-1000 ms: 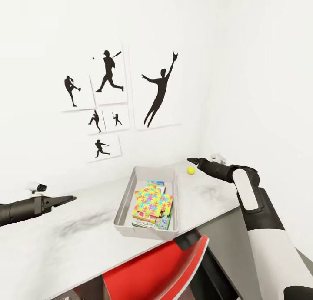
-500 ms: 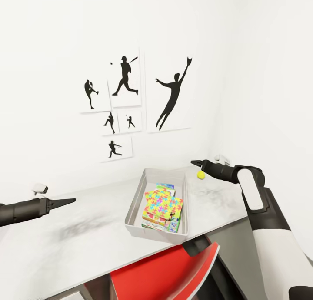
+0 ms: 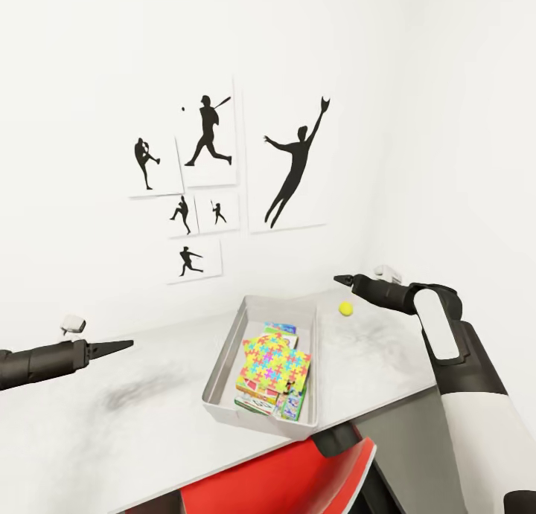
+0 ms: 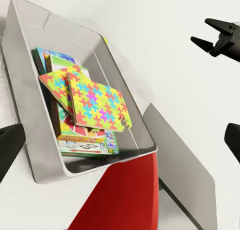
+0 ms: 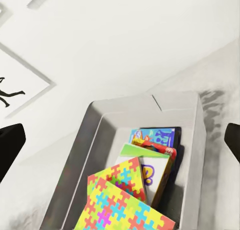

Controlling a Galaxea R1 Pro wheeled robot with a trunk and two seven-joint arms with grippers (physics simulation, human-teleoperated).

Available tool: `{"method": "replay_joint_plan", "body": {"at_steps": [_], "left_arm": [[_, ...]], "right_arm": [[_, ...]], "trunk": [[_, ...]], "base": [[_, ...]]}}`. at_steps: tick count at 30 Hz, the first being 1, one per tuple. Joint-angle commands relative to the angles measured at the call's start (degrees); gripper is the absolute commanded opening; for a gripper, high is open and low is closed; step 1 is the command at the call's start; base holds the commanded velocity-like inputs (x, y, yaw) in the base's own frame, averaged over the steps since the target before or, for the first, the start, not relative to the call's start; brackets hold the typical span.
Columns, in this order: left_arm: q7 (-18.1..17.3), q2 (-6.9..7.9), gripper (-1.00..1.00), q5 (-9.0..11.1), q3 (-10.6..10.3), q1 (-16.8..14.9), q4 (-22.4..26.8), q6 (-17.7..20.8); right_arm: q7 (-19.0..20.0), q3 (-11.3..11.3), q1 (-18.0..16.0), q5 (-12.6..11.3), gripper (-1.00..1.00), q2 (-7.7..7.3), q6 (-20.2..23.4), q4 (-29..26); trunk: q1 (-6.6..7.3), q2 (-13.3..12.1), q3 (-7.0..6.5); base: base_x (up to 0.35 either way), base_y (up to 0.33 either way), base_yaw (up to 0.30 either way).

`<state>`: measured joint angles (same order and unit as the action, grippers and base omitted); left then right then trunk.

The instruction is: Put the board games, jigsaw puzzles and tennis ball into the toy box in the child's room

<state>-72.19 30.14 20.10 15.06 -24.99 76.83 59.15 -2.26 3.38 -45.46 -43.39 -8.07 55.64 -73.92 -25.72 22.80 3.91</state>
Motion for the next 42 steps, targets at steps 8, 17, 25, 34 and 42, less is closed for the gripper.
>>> {"method": "replay_joint_plan", "body": {"at_steps": [8,17,25,34,42], "left_arm": [[-0.4,0.07,1.0,0.0,0.2,-0.1,0.0,0.4],[-0.4,0.04,1.0,0.0,0.2,-0.1,0.1,0.4],[-0.5,0.09,1.0,0.0,0.2,-0.1,0.2,0.4],[-0.6,0.09,1.0,0.1,0.2,-0.1,0.2,0.4],[-0.8,0.09,1.0,0.2,0.3,-0.1,0.2,0.4]], "right_arm": [[-0.2,0.0,-0.1,-0.3,1.0,-0.02,0.2,0.1],[-0.1,0.1,-0.1,-0.4,1.0,-0.1,-0.4,0.3],[0.0,0.4,-0.1,-0.6,1.0,-0.11,-0.4,0.5],[-0.1,2.1,-0.1,-0.6,1.0,-0.11,0.3,1.1],[0.1,2.1,-0.1,-0.5,1.0,-0.09,-0.2,1.1]], "trunk": [[-0.07,0.1,0.13],[-0.07,0.1,0.13],[-0.07,0.1,0.13],[-0.07,0.1,0.13],[-0.07,0.1,0.13]], "base": [[0.106,0.019,0.172],[0.118,0.065,0.015],[0.168,0.029,0.0],[0.121,-0.048,-0.069],[0.019,-0.022,-0.016]]}}
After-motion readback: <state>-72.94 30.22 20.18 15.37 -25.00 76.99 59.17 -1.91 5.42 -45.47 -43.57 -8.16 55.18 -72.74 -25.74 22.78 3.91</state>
